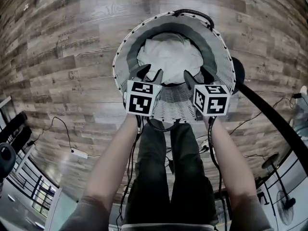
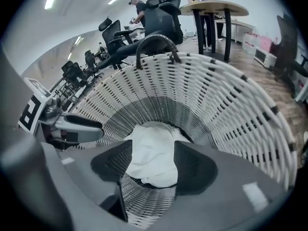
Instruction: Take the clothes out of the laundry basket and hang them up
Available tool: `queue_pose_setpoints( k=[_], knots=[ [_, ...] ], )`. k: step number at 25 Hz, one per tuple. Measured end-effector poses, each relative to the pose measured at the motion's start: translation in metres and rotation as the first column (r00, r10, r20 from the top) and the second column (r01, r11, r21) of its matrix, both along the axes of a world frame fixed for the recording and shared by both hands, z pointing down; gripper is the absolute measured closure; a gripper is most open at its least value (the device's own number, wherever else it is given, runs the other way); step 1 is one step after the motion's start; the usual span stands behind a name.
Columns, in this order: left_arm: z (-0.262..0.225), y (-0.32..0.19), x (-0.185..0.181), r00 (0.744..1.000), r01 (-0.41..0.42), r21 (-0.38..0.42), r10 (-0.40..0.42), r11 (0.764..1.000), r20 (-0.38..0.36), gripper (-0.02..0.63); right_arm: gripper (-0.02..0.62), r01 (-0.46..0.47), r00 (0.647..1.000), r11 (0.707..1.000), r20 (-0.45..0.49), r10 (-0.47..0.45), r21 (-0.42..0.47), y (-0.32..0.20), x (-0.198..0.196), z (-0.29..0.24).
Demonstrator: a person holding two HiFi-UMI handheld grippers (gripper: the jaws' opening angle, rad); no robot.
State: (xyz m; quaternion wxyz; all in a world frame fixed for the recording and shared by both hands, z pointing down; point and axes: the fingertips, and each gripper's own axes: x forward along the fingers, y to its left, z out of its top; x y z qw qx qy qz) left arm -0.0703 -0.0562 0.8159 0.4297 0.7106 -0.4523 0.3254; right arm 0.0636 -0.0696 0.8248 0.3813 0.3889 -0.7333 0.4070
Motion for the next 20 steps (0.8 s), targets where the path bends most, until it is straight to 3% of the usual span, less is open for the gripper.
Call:
queue_pose_setpoints(
  k=[7, 14, 20],
  knots=[
    [0.053, 0.003, 0.010, 0.998, -0.029, -0.020, 0.030, 0.999, 0.049, 0.448, 0.313, -0.026, 1.000, 0.999, -0.013, 0.026, -0.032, 0.010, 0.007, 0.047],
    [0.118, 0.030, -0.008, 0.990, 0.120, -0.126, -0.110, 0.985, 0.082, 0.449, 0.303, -0.054, 0.996, 0.997, -0.071, 0.050, -0.061, 0.025, 0.019, 0.088],
    [0.153, 0.043, -0.001, 0.993, 0.070, -0.151, -0.055, 0.986, 0.102, 0.429, 0.281, -0.034, 0.992, 0.999, -0.123, 0.029, -0.042, 0.025, 0.035, 0.125]
  ],
)
